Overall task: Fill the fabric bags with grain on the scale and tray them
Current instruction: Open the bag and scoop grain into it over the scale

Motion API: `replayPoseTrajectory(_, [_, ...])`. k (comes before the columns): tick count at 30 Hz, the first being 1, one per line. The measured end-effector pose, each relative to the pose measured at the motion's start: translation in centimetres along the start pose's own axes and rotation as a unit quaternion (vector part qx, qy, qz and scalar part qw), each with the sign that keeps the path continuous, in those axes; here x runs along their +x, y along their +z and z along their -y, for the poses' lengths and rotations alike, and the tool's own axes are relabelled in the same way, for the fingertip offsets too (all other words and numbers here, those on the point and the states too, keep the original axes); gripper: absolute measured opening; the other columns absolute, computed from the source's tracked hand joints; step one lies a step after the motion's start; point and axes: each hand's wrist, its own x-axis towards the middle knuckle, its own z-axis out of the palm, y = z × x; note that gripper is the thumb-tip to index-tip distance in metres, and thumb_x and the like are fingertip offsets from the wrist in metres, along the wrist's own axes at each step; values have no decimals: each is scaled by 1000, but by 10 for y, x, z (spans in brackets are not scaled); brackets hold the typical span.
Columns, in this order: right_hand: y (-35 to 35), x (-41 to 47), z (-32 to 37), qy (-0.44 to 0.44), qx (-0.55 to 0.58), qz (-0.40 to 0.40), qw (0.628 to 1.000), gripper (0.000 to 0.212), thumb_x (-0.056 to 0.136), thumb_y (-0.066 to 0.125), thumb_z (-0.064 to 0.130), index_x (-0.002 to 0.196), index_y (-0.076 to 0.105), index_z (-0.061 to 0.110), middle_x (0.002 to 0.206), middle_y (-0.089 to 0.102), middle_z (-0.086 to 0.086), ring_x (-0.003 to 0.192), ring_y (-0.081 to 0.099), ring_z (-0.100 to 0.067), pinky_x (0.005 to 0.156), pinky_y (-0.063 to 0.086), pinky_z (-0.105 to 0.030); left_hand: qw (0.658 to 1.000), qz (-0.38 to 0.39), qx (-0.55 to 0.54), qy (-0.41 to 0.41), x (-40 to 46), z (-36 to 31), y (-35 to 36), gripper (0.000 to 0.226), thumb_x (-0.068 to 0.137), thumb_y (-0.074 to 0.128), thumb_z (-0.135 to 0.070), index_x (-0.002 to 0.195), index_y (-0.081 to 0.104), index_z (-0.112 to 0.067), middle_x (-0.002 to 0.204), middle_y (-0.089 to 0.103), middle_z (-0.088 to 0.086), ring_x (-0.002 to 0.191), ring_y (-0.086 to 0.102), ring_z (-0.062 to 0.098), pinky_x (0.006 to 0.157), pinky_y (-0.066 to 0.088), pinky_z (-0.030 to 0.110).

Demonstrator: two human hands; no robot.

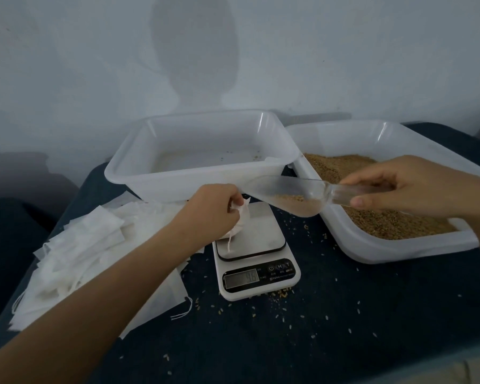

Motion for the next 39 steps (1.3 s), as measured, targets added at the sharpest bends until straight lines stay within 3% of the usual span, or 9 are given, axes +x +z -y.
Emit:
replayPoseTrajectory(3, [3,-3,1,1,-3,23,1000,39,65,61,58,101,68,47,97,70,26,90,64,7,78,46,-18,1000,-4,-24,5,1,-3,-3,18,84,54,-4,92,58,-19,86,61,-6,73,55,7,63,40,10])
replayPoseTrajectory(6, [7,-2,5,5,-11,44,999,33,69,61,55,100,69,48,97,70,24,90,64,6,83,48,-24,997,-21,-71,-14,-1,-6,-3,24,81,65,-7,96,49,-17,91,63,-3,79,62,13,71,49,24])
replayPoseTrajectory(10, [9,0,8,16,-26,55,998,29,74,63,52,102,69,47,97,70,22,90,65,4,89,51,-33,996,-23,-86,-28,-2,-4,-1,22,83,59,-3,99,48,-15,88,64,-2,82,60,14,64,49,23])
replayPoseTrajectory(15, [9,2,9,38,-60,61,996,24,81,66,41,104,69,44,97,70,24,91,64,4,92,51,-39,993,-41,-104,-47,-4,-2,-3,19,84,61,-8,95,49,-18,77,64,-13,75,60,7,68,49,22])
replayPoseTrajectory(22, [10,6,18,56,-83,67,993,25,82,65,43,106,69,41,99,71,16,95,65,-4,94,50,-43,993,-61,-92,-30,-8,-9,2,18,83,59,-9,94,48,-19,78,64,-8,71,57,6,64,48,22])
replayPoseTrajectory(26, [4,10,24,68,-119,86,987,27,81,61,49,105,69,44,97,72,8,93,67,-14,90,51,-46,993,-68,-92,-28,-10,-12,8,18,83,57,-10,92,47,-22,79,62,-8,69,55,4,63,46,21])
replayPoseTrajectory(30, [-1,18,40,70,-150,112,980,32,78,57,54,106,68,45,85,71,13,75,65,-7,77,54,-36,994,-64,-85,-17,-11,-14,12,14,84,56,-10,91,50,-21,78,59,-9,71,55,5,65,48,22])
replayPoseTrajectory(33, [-6,26,53,68,-172,121,975,42,69,53,58,105,69,44,68,64,24,55,59,3,60,46,-25,995,-76,-71,-7,-12,-15,14,14,85,56,-10,90,50,-21,80,58,-7,73,55,8,66,47,24])
replayPoseTrajectory(39, [-10,34,64,65,-195,116,972,26,81,59,50,104,69,42,56,61,20,45,53,6,53,37,-19,992,-102,-68,-1,-14,-13,15,12,85,55,-8,88,53,-20,77,57,-7,69,53,7,61,43,16])
